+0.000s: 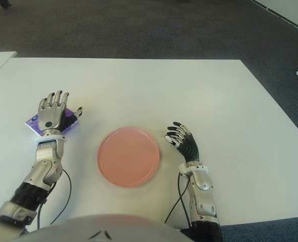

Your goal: Put the tissue paper into the plate.

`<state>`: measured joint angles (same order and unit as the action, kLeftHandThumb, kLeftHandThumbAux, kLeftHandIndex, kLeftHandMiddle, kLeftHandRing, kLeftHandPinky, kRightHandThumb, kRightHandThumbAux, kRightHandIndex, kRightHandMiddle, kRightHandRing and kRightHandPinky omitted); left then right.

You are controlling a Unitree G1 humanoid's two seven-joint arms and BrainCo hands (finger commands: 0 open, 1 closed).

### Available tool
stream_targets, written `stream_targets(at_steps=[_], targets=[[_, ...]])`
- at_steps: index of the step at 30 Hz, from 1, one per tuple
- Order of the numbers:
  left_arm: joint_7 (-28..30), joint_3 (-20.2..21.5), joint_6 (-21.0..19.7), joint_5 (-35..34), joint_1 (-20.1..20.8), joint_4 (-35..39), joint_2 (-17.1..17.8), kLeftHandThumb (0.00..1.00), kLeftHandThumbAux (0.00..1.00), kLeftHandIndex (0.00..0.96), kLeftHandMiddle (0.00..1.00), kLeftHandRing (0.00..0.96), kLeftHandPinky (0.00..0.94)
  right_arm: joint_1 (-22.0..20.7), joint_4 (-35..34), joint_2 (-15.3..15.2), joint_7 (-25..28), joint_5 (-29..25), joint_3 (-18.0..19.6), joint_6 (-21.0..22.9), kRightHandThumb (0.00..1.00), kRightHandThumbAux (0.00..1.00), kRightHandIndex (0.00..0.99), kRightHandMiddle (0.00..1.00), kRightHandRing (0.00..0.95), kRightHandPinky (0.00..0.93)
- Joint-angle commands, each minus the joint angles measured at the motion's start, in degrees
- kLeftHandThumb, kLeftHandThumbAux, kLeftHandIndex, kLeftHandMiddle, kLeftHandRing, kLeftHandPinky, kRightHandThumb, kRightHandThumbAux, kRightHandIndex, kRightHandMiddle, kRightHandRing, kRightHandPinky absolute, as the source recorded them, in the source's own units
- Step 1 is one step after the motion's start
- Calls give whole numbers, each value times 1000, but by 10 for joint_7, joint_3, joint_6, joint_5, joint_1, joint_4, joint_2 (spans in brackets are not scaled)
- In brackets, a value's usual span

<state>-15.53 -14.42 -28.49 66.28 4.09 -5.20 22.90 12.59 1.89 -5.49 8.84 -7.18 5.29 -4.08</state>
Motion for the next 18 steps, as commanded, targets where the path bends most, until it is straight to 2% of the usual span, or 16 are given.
stream_targets(at_steps=[1,12,18], targets=[[7,-1,-4,-8,-6,-14,5,271,116,0,0,0,0,28,54,5,-10,1,4,49,269,728,206,355,375,381],[6,1,-12,-8,-10,-34,16,277,120,0,0,0,0,28,58,8,-10,-4,7,46,283,726,213,350,374,385],[-15,3,0,-26,-1,-78,19,279,119,0,0,0,0,28,52,7,-9,-7,8,51,290,727,214,352,377,380]])
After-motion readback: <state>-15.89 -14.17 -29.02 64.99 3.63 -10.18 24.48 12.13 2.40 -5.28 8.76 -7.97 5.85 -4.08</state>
